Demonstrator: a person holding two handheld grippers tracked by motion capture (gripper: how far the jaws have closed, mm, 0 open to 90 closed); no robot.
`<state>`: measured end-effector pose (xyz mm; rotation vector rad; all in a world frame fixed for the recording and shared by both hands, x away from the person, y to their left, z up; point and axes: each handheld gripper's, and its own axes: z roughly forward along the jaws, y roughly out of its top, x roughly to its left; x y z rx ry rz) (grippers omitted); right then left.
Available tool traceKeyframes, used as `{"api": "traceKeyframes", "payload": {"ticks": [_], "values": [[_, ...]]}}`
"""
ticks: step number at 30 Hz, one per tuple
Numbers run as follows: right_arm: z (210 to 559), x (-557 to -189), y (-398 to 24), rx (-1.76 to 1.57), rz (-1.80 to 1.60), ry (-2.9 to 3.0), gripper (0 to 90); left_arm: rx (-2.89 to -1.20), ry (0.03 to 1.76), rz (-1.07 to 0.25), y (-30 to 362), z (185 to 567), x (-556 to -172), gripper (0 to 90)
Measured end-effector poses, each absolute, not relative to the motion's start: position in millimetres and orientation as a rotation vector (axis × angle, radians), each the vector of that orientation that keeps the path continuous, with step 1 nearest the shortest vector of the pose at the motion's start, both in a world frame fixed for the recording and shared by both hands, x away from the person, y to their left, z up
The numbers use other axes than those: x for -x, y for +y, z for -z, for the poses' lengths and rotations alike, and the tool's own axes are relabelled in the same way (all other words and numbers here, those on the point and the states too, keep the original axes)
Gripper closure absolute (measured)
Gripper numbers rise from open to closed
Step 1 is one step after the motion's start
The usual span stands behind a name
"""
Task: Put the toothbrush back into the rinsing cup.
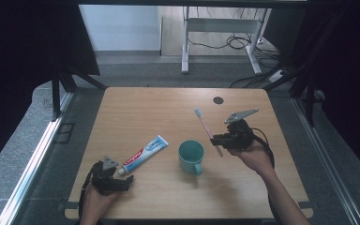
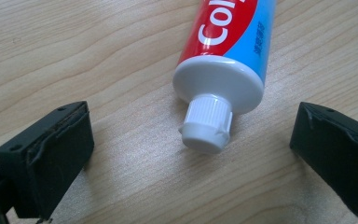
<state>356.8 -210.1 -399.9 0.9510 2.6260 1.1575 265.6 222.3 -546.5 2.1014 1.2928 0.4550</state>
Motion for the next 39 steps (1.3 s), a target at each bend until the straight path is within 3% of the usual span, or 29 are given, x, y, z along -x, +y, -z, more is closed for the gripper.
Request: {"api": "traceKeyframes", "payload": {"ticks": [39], "values": [[391.4,-358.0,-152.8,-0.838,-1.265,2.626,78.2,-2.101,1.293,-0.455,222.3,546.5,-265.6,0.0]]}}
